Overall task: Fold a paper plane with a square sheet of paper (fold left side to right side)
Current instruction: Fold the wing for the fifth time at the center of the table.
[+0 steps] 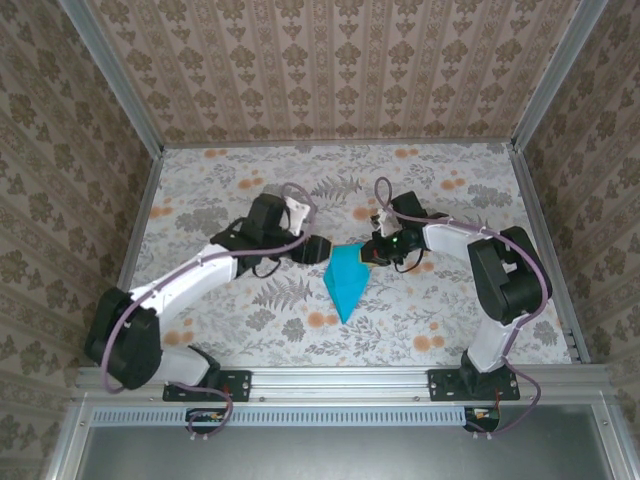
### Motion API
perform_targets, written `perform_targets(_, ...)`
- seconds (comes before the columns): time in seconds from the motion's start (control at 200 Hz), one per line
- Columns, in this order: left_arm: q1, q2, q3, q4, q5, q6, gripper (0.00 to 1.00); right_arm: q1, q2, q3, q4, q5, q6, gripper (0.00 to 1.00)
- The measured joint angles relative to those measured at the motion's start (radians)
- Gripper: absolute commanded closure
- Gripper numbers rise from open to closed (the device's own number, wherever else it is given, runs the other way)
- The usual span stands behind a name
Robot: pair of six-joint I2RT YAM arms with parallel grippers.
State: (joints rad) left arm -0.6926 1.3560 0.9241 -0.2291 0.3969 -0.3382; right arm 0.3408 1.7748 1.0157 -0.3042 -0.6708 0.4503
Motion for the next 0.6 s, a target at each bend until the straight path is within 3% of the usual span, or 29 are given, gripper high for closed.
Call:
perform_targets(0.26, -0.270, 0.006, -0.008, -0.113, -0.215, -0.012, 0.28, 0.084, -0.003, 0.056, -0.046, 0.095, 0.131, 1.00)
perform_targets(0.6, -0.427, 0.169, 0.037, -0.206, -0.417, -0.025, 0.24, 0.125, 0.020, 0.100, -0.075, 0.169, 0.217, 1.00)
